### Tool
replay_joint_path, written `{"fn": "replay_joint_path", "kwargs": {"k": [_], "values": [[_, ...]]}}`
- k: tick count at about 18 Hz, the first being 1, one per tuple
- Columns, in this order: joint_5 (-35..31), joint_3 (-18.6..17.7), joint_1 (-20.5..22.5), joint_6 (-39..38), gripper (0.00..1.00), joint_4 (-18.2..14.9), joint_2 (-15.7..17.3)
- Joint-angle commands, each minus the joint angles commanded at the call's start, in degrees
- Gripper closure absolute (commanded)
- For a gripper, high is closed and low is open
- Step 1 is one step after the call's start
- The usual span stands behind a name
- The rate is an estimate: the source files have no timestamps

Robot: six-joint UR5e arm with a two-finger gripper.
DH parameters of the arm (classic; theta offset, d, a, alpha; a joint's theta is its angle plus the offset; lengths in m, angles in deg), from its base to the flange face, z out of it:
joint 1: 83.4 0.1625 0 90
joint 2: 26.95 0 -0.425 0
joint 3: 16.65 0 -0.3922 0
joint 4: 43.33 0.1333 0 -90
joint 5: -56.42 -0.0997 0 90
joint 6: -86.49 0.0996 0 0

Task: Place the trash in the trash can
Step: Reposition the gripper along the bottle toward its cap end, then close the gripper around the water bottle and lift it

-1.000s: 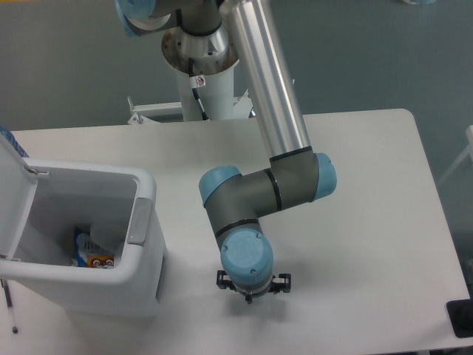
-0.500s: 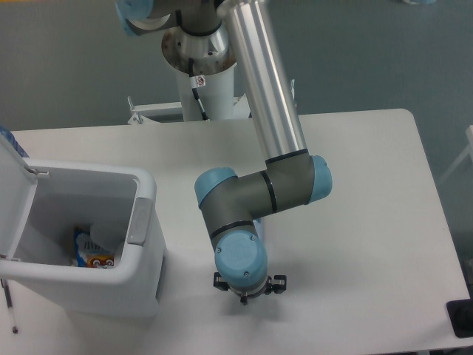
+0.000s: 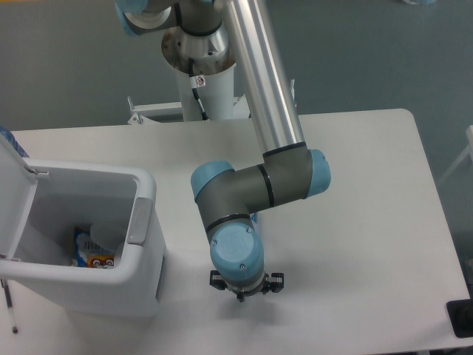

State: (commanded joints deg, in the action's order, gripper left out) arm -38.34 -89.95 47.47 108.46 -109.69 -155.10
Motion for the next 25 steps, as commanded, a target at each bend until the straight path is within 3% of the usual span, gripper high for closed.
{"fn": "replay_joint_path", "kwargs": {"k": [2,6,12,19,25], "values": [[2.73,0.17,0.79,0.61,0.49,0.78,1.32],[4.22,0.35,1.67,0.44,0.49,5.97,2.29],[11.42,0.97,4.04,0.62,0.49,6.24,4.93],[28.12,5.88,9.22,0.7,0.49,6.94,8.79],[37.09,7.11,10.99,0.01,0.49,16.69,10.38]]}}
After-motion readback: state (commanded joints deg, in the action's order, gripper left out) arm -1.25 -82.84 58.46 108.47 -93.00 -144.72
